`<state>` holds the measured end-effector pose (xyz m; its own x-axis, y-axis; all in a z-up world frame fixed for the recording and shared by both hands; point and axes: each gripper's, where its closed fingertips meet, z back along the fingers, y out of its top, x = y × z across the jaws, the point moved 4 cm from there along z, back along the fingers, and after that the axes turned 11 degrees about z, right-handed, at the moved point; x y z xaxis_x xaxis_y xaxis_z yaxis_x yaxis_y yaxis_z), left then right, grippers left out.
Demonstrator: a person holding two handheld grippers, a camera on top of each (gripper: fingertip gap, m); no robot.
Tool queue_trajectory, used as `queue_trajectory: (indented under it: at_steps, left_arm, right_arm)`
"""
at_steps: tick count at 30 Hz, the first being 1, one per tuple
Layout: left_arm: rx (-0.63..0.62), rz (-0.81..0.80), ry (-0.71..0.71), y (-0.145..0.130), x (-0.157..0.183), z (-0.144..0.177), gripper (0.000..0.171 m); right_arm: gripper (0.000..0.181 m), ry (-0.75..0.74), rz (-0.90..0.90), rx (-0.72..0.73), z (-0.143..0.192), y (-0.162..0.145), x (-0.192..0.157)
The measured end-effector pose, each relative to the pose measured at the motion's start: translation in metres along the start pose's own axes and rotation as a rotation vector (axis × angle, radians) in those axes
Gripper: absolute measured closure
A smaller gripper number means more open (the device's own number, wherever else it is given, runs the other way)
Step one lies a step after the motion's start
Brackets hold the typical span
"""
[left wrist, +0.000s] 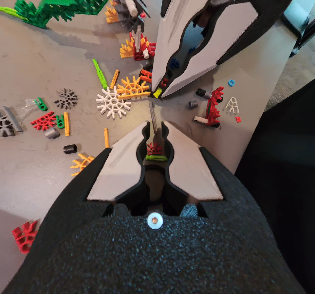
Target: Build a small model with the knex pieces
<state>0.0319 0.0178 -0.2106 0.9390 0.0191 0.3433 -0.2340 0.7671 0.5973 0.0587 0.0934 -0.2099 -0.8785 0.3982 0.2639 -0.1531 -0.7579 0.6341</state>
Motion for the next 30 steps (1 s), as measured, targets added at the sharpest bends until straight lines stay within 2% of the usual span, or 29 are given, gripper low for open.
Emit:
queue_trajectory:
  at_steps: [8,13,22,30]
  left_arm:
    - [0.089,0.008,0.103,0.01,-0.017,0.04,0.158]
    - [0.079,0.007,0.156,0.006,-0.023,0.049,0.158]
    - [-0.002,-0.015,0.248,-0.01,-0.031,0.048,0.156]
    - [0.002,-0.058,0.264,-0.002,-0.032,0.036,0.157]
  right_arm:
    - [0.176,0.097,-0.121,0.076,0.011,-0.005,0.004]
    - [0.176,0.095,-0.09,0.056,0.015,-0.005,0.002]
    - [0.176,0.099,-0.091,0.046,0.016,-0.007,0.003]
    - [0.176,0.113,-0.078,0.036,0.014,-0.008,-0.001]
